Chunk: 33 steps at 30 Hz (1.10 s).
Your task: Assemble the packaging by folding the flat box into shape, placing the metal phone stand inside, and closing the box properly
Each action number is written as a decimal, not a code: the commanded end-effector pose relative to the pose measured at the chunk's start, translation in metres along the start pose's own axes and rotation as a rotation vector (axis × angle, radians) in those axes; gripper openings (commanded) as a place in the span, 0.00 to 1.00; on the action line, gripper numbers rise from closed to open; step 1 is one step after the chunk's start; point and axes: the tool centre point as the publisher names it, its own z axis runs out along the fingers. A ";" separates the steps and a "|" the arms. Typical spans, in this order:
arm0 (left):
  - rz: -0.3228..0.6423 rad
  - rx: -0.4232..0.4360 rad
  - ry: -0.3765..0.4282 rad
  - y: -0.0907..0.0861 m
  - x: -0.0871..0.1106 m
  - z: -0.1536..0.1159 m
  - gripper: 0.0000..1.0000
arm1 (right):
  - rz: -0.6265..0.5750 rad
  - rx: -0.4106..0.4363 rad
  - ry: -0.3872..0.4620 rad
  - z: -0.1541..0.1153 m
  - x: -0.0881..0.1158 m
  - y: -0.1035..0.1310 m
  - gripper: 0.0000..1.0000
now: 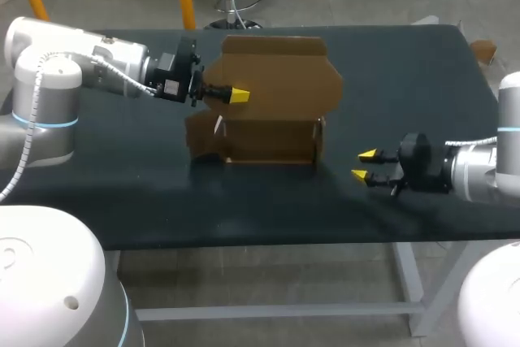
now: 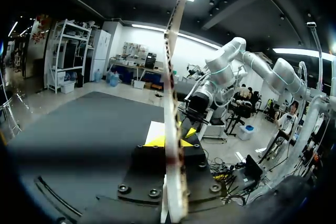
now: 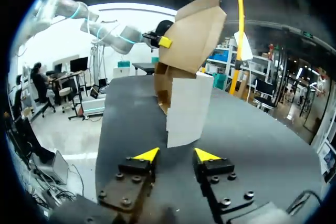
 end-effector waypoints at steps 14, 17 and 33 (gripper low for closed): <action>-0.001 -0.002 0.001 0.002 0.000 0.001 0.00 | -0.125 0.007 0.287 0.054 -0.033 0.014 0.45; -0.001 -0.002 0.001 0.002 0.000 0.001 0.00 | -0.128 0.001 0.288 0.060 -0.032 0.015 0.45; -0.001 -0.002 0.001 0.002 0.000 0.001 0.00 | -0.128 -0.085 0.263 0.081 -0.025 0.026 0.45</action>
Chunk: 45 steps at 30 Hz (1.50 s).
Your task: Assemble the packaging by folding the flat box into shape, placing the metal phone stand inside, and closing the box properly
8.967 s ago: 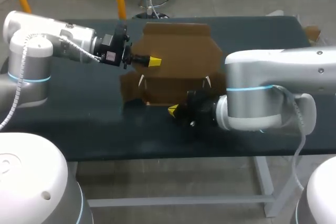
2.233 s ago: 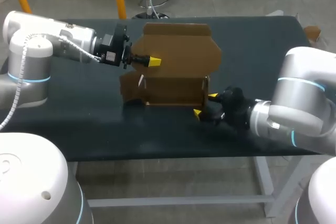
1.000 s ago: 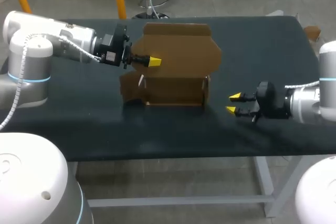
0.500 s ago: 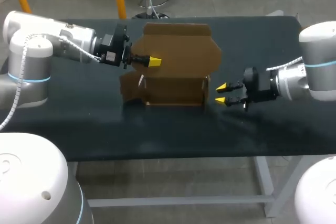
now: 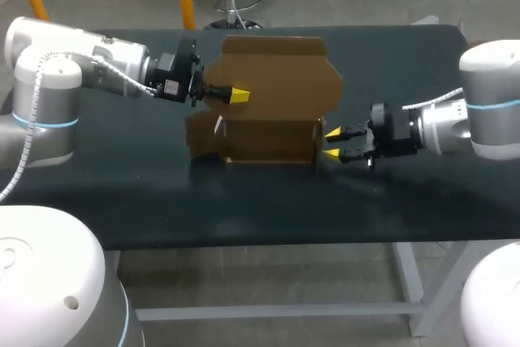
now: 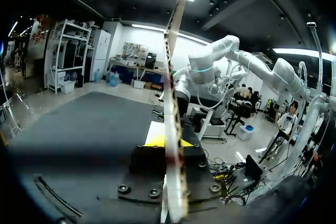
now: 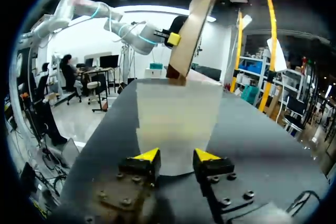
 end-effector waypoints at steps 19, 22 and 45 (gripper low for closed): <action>-0.001 -0.002 0.001 0.002 0.000 0.001 0.00 | 0.045 -0.098 -0.058 0.022 0.001 0.007 0.46; -0.001 -0.002 0.001 0.002 0.000 0.001 0.00 | 0.061 -0.115 -0.077 0.023 0.002 0.008 0.46; -0.001 -0.002 0.001 0.002 0.000 0.001 0.00 | 0.187 -0.150 -0.244 0.031 0.002 0.013 0.53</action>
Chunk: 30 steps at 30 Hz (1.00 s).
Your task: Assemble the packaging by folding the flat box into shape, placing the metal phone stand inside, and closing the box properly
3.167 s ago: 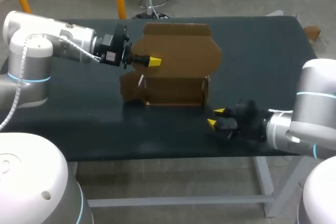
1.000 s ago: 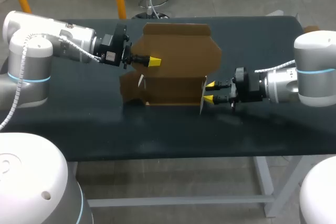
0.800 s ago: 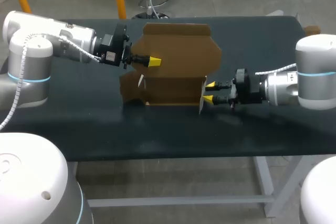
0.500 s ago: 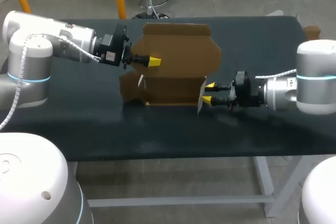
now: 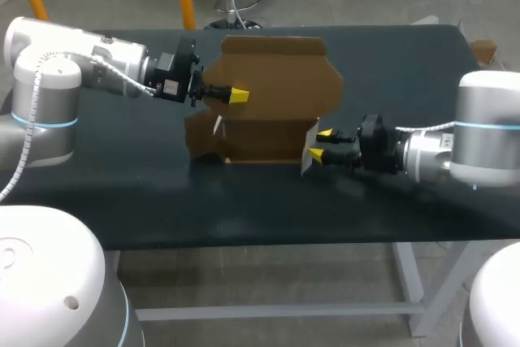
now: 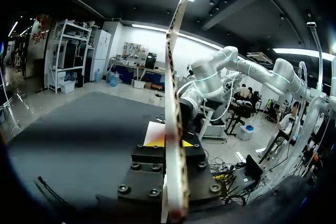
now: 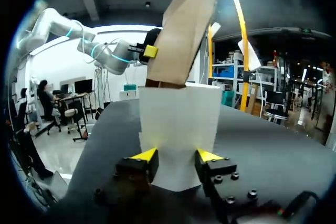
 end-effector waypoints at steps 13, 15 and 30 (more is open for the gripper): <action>-0.001 -0.002 0.002 0.002 0.000 0.002 0.00 | 0.068 0.001 -0.143 0.008 0.002 0.000 0.67; -0.001 -0.002 0.002 0.002 0.000 0.002 0.00 | 0.075 0.001 -0.162 0.008 0.002 0.000 0.66; -0.001 -0.002 0.002 0.002 0.000 0.002 0.00 | 0.144 0.008 -0.337 0.010 0.000 -0.002 0.61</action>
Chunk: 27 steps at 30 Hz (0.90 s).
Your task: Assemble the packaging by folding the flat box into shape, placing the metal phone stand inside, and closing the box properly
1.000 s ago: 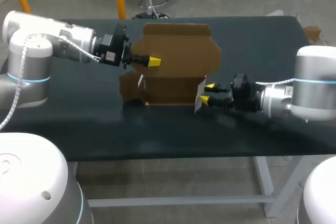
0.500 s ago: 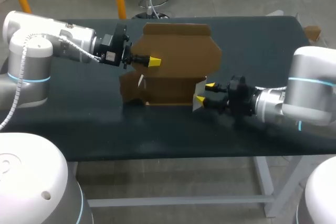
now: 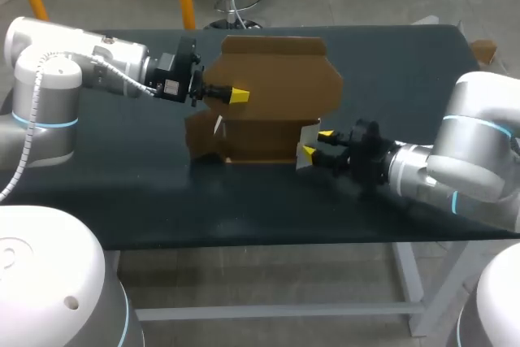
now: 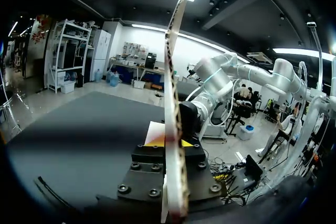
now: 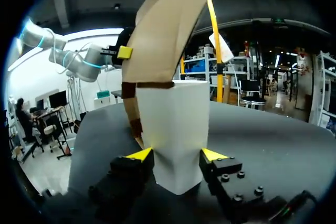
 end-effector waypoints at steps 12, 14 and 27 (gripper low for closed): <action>-0.001 -0.001 0.001 0.002 0.000 0.001 0.00 | 0.062 -0.017 -0.262 0.001 0.004 -0.001 0.50; -0.001 -0.001 0.001 0.002 0.000 0.001 0.00 | 0.071 -0.018 -0.283 0.000 0.005 -0.001 0.49; -0.001 -0.001 0.001 0.002 0.000 0.001 0.00 | 0.134 0.029 -0.463 -0.002 0.006 0.000 0.49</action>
